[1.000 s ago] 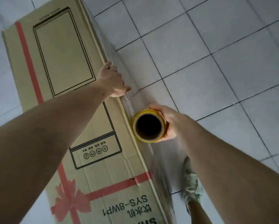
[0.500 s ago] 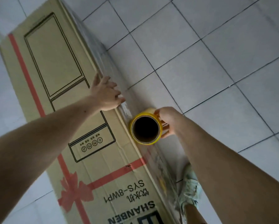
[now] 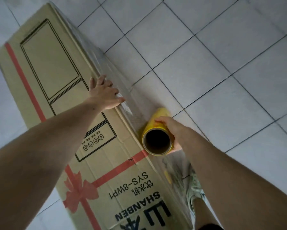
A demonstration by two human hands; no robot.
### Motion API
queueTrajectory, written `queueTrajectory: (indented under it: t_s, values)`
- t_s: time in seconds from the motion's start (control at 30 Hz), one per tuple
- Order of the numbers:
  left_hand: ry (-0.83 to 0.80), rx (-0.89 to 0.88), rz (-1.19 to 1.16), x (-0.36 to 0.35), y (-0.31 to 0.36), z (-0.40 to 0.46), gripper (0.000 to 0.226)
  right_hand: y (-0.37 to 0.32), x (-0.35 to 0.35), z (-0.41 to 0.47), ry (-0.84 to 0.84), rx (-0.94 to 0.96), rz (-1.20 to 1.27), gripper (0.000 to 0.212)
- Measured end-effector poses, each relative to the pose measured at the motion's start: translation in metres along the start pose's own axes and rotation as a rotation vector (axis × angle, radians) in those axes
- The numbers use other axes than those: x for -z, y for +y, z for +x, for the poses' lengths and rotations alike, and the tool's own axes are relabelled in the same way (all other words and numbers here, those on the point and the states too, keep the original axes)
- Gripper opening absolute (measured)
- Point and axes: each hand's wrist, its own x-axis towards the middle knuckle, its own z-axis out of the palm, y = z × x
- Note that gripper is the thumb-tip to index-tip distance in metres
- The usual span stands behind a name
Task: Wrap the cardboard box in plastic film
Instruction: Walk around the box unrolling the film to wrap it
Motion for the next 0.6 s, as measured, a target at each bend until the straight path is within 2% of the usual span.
queueTrajectory:
  t_s: [0.13, 0.23, 0.37, 0.47, 0.53, 0.6]
  values:
    - [-0.028, -0.007, 0.040, 0.000, -0.002, -0.007, 0.064, 0.075, 0.024, 0.010, -0.070, -0.056, 0.438, 0.075]
    - [-0.042, -0.053, 0.099, 0.002, 0.003, -0.015, 0.065, 0.097, 0.031, 0.007, -0.057, -0.023, 0.456, 0.064]
    - [-0.017, -0.309, 0.211, -0.010, 0.044, -0.040, 0.062, 0.065, 0.026, -0.013, 0.155, 0.247, 0.004, 0.036]
    - [-0.033, -0.349, 0.196, -0.021, 0.069, -0.056, 0.065, 0.032, 0.016, -0.031, 0.211, 0.391, -0.432, 0.032]
    - [-0.008, -0.333, 0.201, -0.025, 0.071, -0.061, 0.067, 0.010, -0.001, -0.037, 0.098, 0.398, -0.574, 0.052]
    - [0.010, -0.319, 0.205, -0.028, 0.068, -0.059, 0.067, 0.001, -0.018, -0.025, 0.017, 0.330, -0.777, 0.098]
